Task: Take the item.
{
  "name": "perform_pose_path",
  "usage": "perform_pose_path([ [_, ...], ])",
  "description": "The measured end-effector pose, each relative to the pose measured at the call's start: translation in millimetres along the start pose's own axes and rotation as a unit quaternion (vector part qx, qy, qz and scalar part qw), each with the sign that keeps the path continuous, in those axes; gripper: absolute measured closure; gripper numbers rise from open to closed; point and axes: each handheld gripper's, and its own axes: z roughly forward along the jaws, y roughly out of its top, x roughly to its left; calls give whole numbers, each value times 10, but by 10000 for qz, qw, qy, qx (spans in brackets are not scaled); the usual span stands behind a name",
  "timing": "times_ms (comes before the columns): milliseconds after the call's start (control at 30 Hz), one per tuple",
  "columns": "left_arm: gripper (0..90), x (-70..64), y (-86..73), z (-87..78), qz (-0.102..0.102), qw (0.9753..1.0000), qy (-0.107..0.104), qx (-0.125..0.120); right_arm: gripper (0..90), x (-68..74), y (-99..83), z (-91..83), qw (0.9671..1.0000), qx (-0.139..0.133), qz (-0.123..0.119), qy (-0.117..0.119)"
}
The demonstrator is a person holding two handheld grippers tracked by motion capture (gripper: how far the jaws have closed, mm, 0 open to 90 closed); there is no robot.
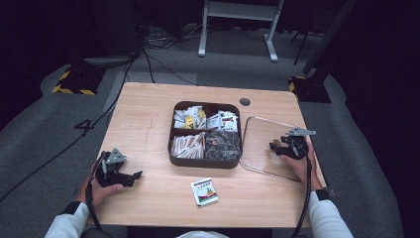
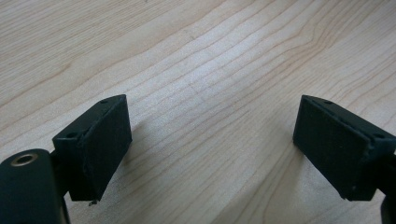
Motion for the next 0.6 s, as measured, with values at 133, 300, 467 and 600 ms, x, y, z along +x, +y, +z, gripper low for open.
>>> perform_pose_path([
  [133,118,1,0,0,4,10000,0,2,377,-3,-8,44,9999,110,1,-8],
  [300,118,1,0,0,4,10000,-3,0,417,-21,0,75,9998,144,60,97],
  [467,118,4,2,1,17,10000,-7,0,512,-58,12,81,9996,137,80,232],
  [600,117,6,3,2,21,10000,-11,1,588,-52,18,82,9993,112,-3,359],
])
